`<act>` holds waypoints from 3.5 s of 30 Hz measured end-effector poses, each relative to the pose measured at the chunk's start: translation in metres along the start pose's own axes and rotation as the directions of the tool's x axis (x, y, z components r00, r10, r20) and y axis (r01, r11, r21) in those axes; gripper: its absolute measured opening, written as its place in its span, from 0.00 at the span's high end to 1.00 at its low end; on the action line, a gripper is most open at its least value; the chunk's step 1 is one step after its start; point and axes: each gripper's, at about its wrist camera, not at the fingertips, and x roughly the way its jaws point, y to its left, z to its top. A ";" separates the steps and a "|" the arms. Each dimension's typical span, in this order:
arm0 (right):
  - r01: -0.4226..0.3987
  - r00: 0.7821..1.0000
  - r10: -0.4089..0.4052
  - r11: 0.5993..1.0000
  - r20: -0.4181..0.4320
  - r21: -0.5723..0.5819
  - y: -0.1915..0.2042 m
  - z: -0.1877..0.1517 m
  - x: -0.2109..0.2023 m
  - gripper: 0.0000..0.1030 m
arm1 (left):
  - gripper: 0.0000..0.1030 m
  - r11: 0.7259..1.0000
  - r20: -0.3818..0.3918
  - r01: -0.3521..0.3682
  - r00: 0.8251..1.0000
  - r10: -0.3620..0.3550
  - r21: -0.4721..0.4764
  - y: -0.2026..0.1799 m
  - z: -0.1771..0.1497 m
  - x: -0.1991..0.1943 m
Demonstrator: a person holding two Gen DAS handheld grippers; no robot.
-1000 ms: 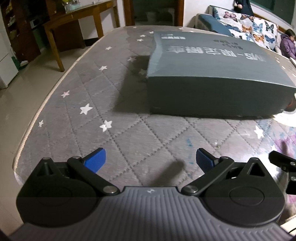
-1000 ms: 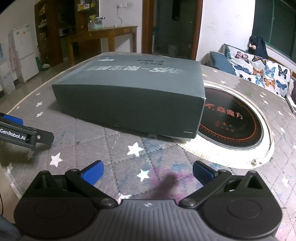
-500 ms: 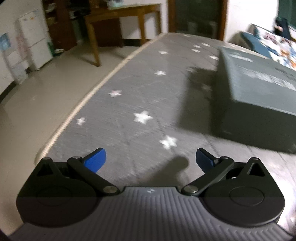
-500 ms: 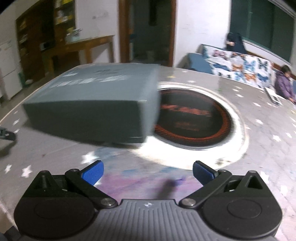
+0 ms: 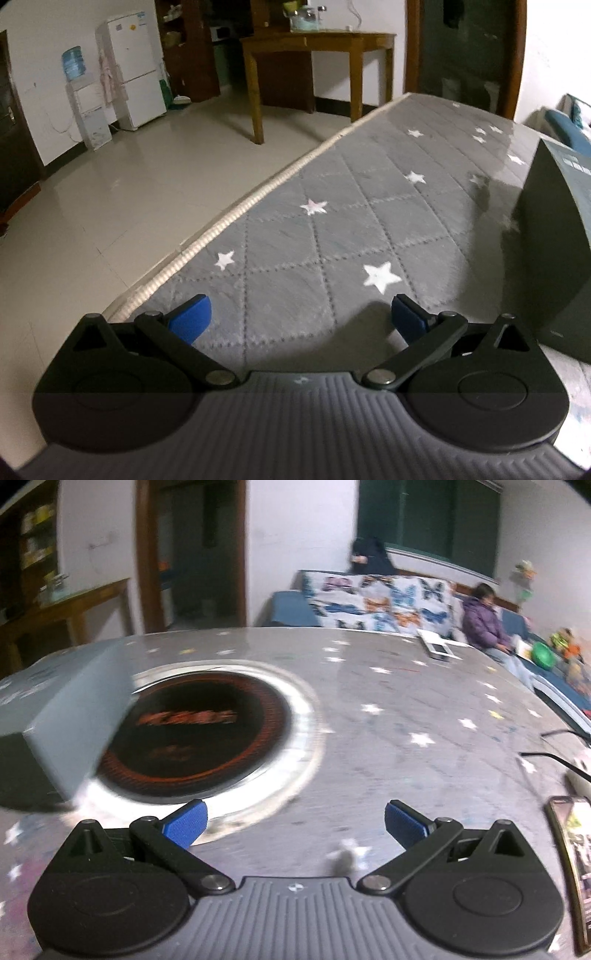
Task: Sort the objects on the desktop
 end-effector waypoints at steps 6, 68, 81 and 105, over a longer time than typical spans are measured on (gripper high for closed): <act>0.035 0.999 -0.035 0.999 0.005 0.016 -0.037 -0.002 0.015 0.00 | 0.00 1.000 0.026 0.002 1.000 -0.002 0.003 -0.004 0.002 0.005; -0.029 1.000 0.029 1.000 -0.001 0.005 -0.128 0.013 0.068 0.00 | 0.00 0.998 0.063 0.030 0.998 -0.027 -0.052 -0.042 0.023 0.043; -0.028 1.000 0.028 1.000 0.000 0.003 -0.125 0.012 0.069 0.00 | 0.00 0.998 0.064 0.029 0.998 -0.026 -0.057 -0.042 0.023 0.042; -0.027 1.000 0.027 1.000 -0.001 0.005 -0.124 0.013 0.068 0.00 | 0.00 0.998 0.064 0.031 0.998 -0.027 -0.062 -0.040 0.021 0.040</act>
